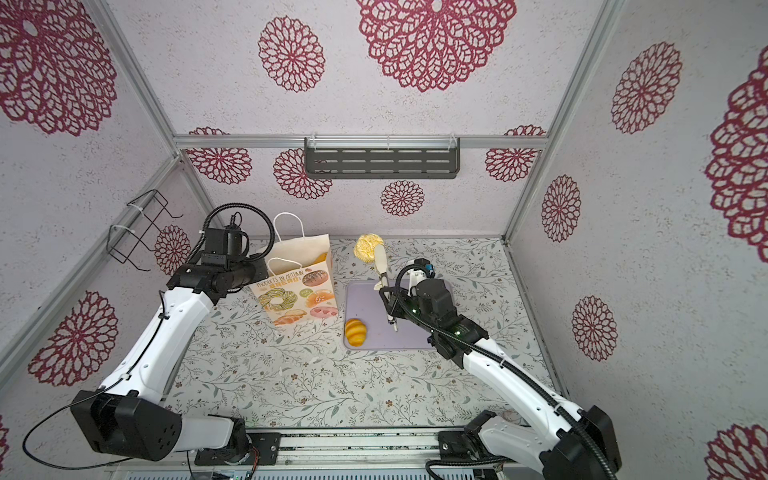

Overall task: Place the fake bread into the paper bag
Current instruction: 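Carry the pale bun in the right tongs over the bag opening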

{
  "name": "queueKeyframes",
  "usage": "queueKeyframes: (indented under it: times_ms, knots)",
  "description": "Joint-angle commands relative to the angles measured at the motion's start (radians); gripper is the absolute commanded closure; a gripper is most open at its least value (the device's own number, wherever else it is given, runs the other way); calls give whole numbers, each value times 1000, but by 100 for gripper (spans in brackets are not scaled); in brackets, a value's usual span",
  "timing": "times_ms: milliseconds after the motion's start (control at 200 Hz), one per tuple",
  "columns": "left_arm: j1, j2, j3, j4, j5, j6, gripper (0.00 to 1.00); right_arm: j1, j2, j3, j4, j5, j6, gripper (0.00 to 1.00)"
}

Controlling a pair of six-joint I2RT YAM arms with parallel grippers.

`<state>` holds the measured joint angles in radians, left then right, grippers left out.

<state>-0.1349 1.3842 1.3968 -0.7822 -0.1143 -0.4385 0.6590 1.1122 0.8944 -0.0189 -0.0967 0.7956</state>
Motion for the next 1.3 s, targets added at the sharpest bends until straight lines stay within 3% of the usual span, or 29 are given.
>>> queueKeyframes:
  times_ms: [0, 1296]
  knots:
    - [1, -19, 8, 12, 4, 9, 100, 20, 4, 71, 82, 24, -41, 100]
    - [0, -14, 5, 17, 10, 12, 100, 173, 210, 339, 47, 34, -131, 100]
